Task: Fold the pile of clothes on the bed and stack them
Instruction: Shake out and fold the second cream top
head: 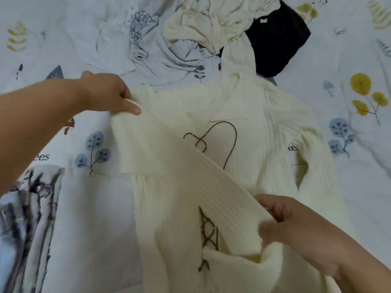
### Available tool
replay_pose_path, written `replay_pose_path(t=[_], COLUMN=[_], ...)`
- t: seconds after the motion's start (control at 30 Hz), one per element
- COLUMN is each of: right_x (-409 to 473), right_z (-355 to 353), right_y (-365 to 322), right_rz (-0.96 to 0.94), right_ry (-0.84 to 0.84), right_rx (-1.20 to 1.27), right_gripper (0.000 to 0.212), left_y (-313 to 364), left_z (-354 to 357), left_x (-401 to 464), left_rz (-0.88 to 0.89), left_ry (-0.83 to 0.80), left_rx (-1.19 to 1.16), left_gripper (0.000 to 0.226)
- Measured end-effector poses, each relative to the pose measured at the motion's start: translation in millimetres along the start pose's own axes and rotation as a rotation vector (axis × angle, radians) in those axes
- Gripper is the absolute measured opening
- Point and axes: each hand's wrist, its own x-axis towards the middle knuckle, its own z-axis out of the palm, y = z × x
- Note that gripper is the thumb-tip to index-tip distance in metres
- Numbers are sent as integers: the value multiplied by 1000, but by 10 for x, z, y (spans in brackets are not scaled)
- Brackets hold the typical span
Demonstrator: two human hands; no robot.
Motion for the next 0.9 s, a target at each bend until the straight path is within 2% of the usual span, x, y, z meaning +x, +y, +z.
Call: replay_pose_path(t=[0.07, 0.13, 0.2, 0.27, 0.33, 0.4, 0.47, 0.57, 0.63, 0.7, 0.73, 0.8, 0.9], right_x=[102, 179, 191, 156, 130, 117, 79, -81, -133, -131, -120, -101, -118], right_z=[-2, 58, 112, 137, 179, 201, 173, 40, -21, -6, 23, 101, 131], right_y=[91, 117, 156, 210, 274, 343, 374, 332, 384, 471, 508, 567, 638], right_rz=[54, 155, 236, 257, 252, 240, 233, 179, 143, 184, 223, 256, 218], right_ry=[209, 415, 573, 643, 638, 577, 466, 307, 346, 441, 483, 529, 578], right_rx=[-202, -474, -675, -717, -719, -706, -593, -304, -324, -490, -585, -680, -656], right_gripper=[38, 29, 23, 20, 27, 29, 25, 39, 37, 31, 35, 54, 55], left_y=[92, 171, 271, 410, 531, 578, 525, 363, 353, 430, 501, 680, 877], left_z=[95, 299, 528, 736, 955, 1138, 1216, 1188, 1154, 1138, 1126, 1135, 1310], left_x=[36, 30, -51, -204, -365, -485, -552, -585, -632, -733, -808, -992, -1269], left_rz=[-1, 31, -74, -309, -505, -540, -429, -335, -367, -337, -249, 63, 513], left_ry=[80, 221, 353, 394, 335, 246, 267, 386, 396, 468, 525, 572, 440], left_rx=[182, 237, 27, -294, -466, -589, -643, -597, -526, -423, -383, -354, -173], left_gripper=[37, 31, 47, 69, 78, 68, 48, 33, 36, 44, 45, 41, 48])
